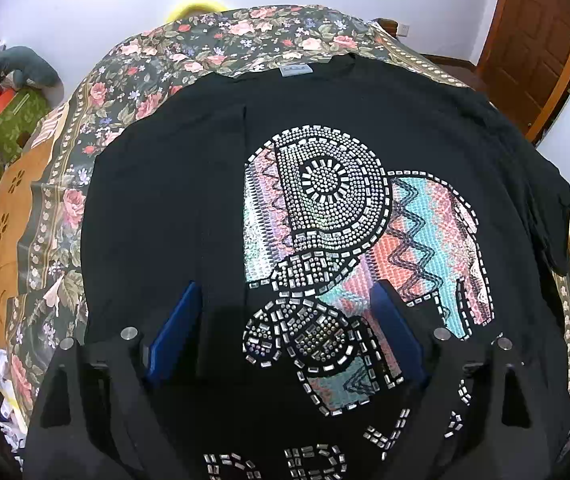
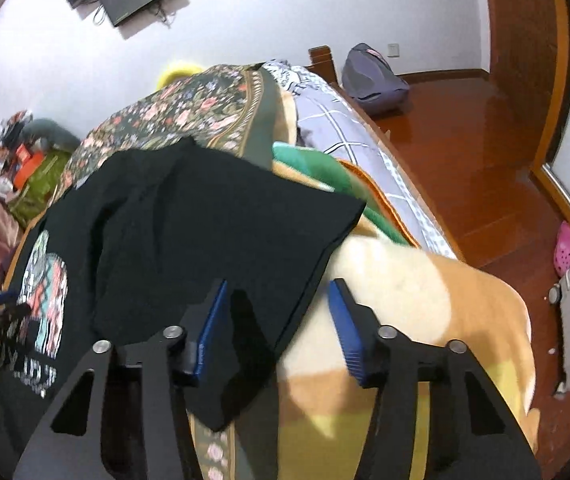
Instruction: Fold small clothes
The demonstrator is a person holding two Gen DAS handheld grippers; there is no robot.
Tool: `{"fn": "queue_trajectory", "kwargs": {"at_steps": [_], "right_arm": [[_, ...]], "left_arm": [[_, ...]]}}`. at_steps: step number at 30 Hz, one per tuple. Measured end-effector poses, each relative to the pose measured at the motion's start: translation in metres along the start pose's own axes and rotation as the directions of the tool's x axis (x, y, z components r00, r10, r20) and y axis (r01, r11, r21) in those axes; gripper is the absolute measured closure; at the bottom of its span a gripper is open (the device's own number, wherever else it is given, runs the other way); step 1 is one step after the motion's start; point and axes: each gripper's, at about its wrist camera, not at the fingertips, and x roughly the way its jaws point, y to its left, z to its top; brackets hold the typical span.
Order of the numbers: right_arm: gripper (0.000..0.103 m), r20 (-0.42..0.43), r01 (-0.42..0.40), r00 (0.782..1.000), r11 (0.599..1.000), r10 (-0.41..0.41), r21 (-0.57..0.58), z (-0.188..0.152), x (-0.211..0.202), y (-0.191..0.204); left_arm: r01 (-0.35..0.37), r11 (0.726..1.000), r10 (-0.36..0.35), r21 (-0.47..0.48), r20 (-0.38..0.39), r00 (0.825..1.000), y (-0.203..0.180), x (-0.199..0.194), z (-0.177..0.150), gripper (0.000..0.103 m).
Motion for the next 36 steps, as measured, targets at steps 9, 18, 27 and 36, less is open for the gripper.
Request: {"fn": "queue_trajectory", "kwargs": {"at_steps": [9,18,27,36], "right_arm": [[0.100,0.056,-0.006,0.998,0.999,0.008,-0.044,0.011,-0.032,0.009],[0.101,0.152,-0.118,0.977,0.971,0.151,-0.208,0.057,-0.082,0.089],[0.101,0.126,-0.218,0.952,0.908,0.278,-0.359,0.087,-0.063,0.200],[0.100,-0.151,-0.279,0.959,0.877,0.238,-0.390,0.027,0.044,0.244]], "left_arm": [[-0.013,1.000,0.013,0.009,0.007,1.000,-0.003,-0.006,-0.001,0.015],[-0.008,0.999,0.011,-0.033,0.081,0.997,0.022,-0.047,-0.006,0.015],[-0.018,0.998,0.026,-0.062,0.131,0.991,0.059,-0.075,-0.024,0.015],[-0.041,0.994,0.051,-0.105,0.100,0.994,0.091,-0.069,-0.043,0.015]]}}
